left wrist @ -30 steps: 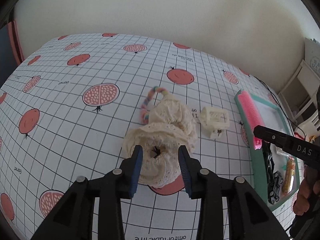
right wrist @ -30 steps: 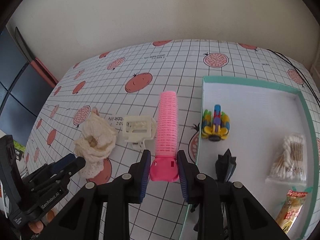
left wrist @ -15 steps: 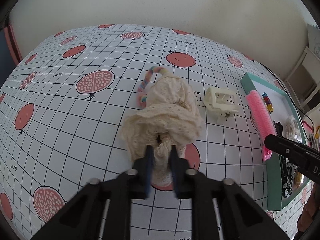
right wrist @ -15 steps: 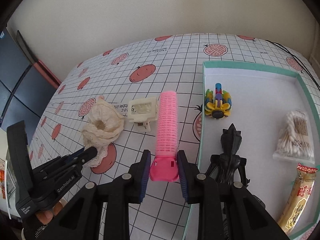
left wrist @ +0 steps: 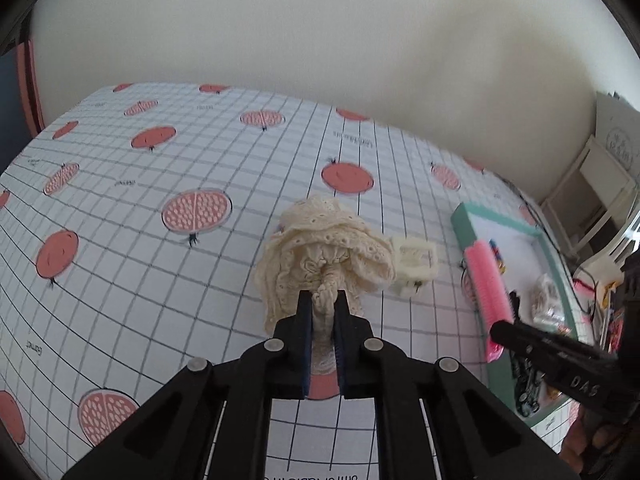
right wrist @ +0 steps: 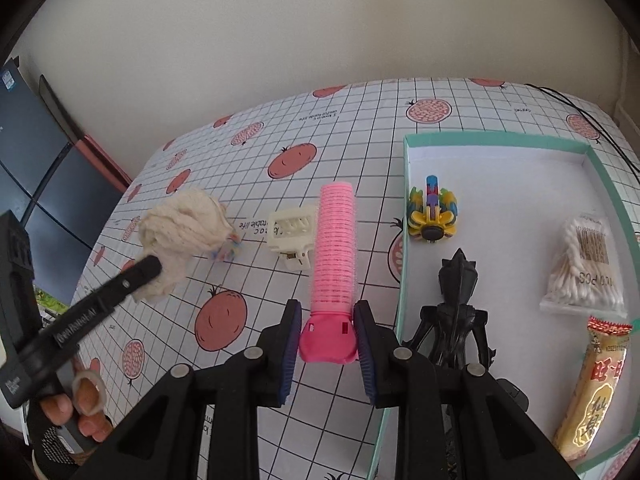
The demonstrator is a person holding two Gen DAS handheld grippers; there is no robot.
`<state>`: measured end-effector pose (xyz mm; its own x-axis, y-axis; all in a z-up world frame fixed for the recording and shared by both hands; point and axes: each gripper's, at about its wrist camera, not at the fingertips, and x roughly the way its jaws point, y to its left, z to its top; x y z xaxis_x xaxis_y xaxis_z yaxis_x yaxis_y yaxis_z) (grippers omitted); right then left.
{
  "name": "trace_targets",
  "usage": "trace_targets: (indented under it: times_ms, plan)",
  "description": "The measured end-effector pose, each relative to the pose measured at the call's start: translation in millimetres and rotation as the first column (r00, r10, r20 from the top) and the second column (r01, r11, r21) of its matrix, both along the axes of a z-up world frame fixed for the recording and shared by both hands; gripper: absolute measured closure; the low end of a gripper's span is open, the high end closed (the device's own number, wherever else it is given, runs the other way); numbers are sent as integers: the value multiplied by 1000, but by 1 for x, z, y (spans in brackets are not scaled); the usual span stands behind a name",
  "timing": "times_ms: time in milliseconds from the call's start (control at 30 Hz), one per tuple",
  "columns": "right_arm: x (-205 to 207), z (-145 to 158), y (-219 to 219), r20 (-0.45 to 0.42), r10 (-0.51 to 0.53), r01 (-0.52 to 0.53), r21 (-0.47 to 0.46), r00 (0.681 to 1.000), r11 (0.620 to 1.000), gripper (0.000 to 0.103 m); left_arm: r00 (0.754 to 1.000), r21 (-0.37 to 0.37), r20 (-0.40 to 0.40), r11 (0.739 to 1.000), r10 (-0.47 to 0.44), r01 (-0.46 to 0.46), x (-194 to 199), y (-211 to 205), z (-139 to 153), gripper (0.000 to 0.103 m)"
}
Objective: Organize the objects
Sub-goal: 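Lift the lace cloth and pink roller off the table with both grippers, then carry the lace cloth and pink roller over the tray with both grippers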
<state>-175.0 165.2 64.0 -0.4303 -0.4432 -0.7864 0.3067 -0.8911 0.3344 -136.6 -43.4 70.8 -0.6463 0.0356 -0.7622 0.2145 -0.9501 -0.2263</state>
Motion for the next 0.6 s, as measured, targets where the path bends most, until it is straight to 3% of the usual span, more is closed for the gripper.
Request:
trace_targets:
  times_ms: [267,600]
  plan:
    - [7,21,6,-51,-6,5,-19,999,1000,74,992,2,-125,999,33,-33,2,-13,52,94]
    - [21,31,34,-100,-61,58,-27,993,998,74,989,-6,-146,1000,-17,16,-1,24,70,94]
